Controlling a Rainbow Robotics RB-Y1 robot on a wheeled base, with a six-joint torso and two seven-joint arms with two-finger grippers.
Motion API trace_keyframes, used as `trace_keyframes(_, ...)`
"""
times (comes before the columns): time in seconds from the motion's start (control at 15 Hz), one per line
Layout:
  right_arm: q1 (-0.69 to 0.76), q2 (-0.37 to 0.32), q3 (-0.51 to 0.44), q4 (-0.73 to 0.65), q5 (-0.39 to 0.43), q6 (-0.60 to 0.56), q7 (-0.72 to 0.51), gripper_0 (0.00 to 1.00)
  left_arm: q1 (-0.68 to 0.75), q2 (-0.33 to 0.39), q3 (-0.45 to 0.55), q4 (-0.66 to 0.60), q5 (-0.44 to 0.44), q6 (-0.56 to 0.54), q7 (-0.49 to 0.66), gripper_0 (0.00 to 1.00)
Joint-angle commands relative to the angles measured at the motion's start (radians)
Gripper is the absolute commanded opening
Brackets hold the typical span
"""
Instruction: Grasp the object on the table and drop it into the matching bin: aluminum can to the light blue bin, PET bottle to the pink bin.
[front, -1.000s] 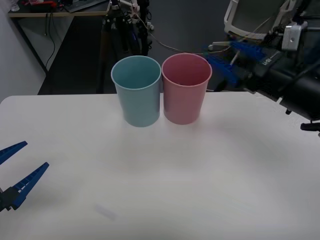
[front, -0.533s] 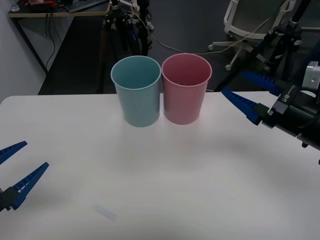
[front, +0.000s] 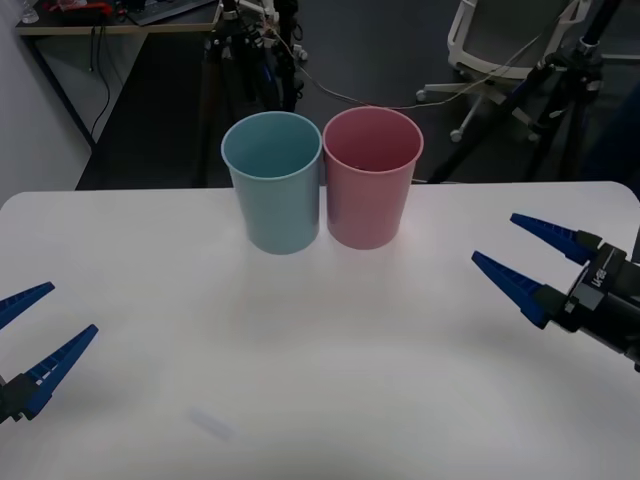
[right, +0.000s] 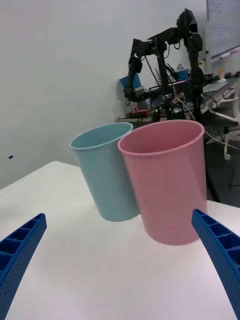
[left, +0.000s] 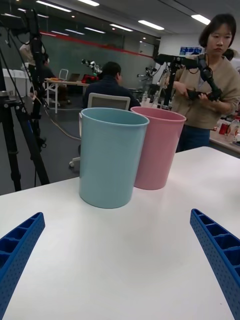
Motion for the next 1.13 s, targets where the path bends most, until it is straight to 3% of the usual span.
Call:
trace_keyframes(0.07,0.065,0.073,-0.066,-0.021,0.122,-0.024,-0.071,1.0,0.0,0.0,0.0,0.0,0.0,0.0,0.0,1.0)
trace_keyframes(0.33,0.155,0.142,-0.135,-0.079,0.237,-0.025,-0.18,1.0,0.0,0.0,0.0,0.0,0.0,0.0,0.0,1.0)
trace_keyframes(0.53,0.188,0.188,-0.155,-0.102,0.309,-0.025,-0.19,1.0,0.0,0.0,0.0,0.0,0.0,0.0,0.0,1.0)
trace_keyframes(1.13,0.188,0.192,-0.15,-0.138,0.312,-0.057,-0.204,1.0,0.0,0.0,0.0,0.0,0.0,0.0,0.0,1.0)
